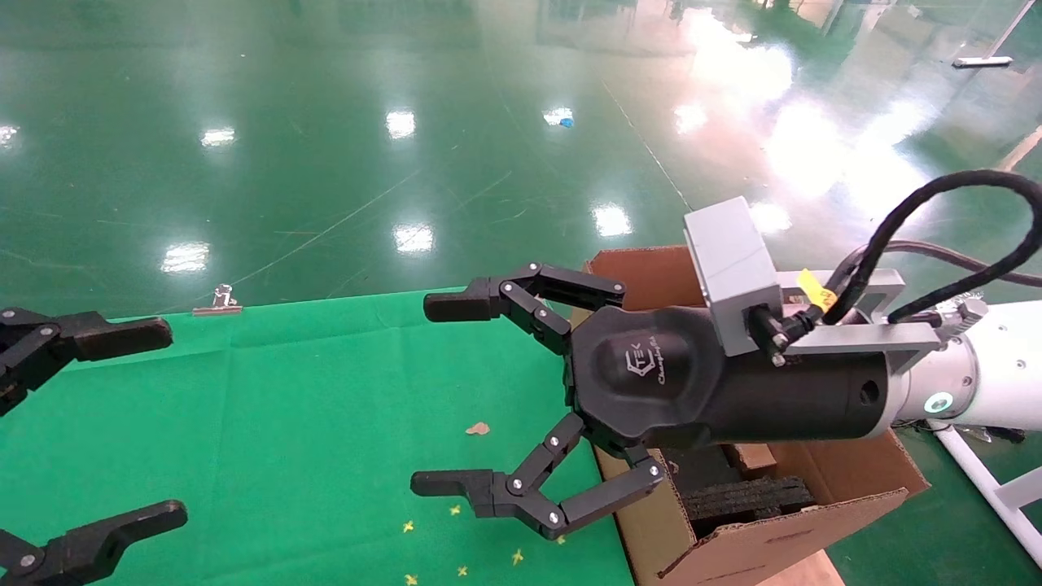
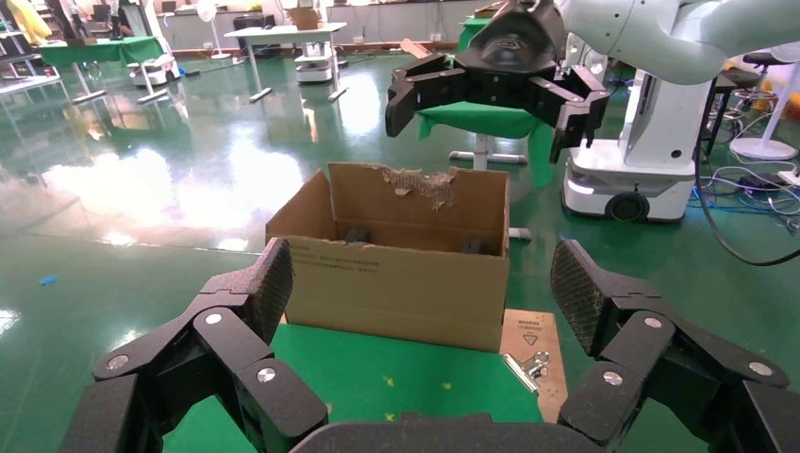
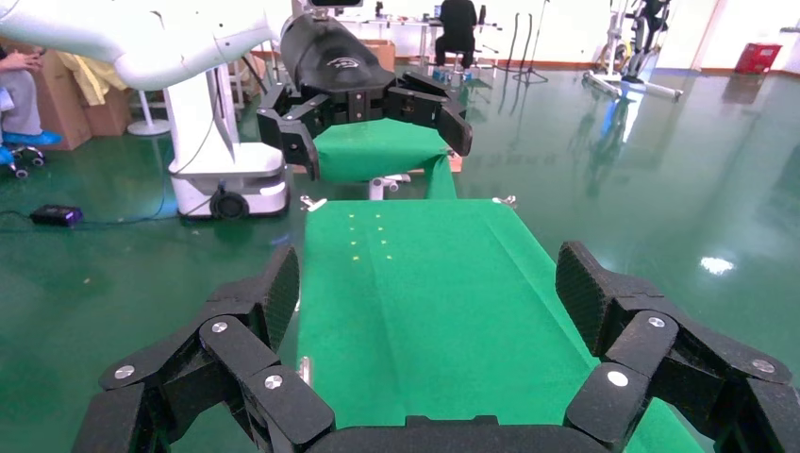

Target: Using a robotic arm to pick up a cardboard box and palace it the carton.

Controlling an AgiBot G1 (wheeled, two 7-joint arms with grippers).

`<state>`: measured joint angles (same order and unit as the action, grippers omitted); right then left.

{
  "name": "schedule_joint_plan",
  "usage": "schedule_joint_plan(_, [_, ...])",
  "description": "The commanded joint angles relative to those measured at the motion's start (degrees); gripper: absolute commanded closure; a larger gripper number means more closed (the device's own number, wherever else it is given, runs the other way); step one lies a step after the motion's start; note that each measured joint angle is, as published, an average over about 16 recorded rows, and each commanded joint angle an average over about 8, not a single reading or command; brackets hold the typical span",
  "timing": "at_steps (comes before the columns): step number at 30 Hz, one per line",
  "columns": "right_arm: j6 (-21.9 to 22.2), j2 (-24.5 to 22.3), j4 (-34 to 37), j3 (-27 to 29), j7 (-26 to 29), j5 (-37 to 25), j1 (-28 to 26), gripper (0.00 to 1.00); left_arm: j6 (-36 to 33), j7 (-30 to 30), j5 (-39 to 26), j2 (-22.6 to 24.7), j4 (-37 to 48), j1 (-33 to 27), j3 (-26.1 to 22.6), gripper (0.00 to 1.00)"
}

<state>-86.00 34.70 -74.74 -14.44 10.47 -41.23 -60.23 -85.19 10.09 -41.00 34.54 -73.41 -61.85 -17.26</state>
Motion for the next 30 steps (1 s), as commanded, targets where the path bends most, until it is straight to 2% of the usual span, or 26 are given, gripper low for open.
schedule_joint_plan(1, [0.1,0.1,0.3,-0.4,0.1,-0.1,-0.3,0.0,0.0,0.0,0.0,0.0,0.0,0.0,0.0,0.0])
schedule_joint_plan(30, [0.3,0.3,1.3,-1.7,0.3,-0.7,-1.4,0.0,0.0,0.0,0.0,0.0,0.0,0.0,0.0,0.0])
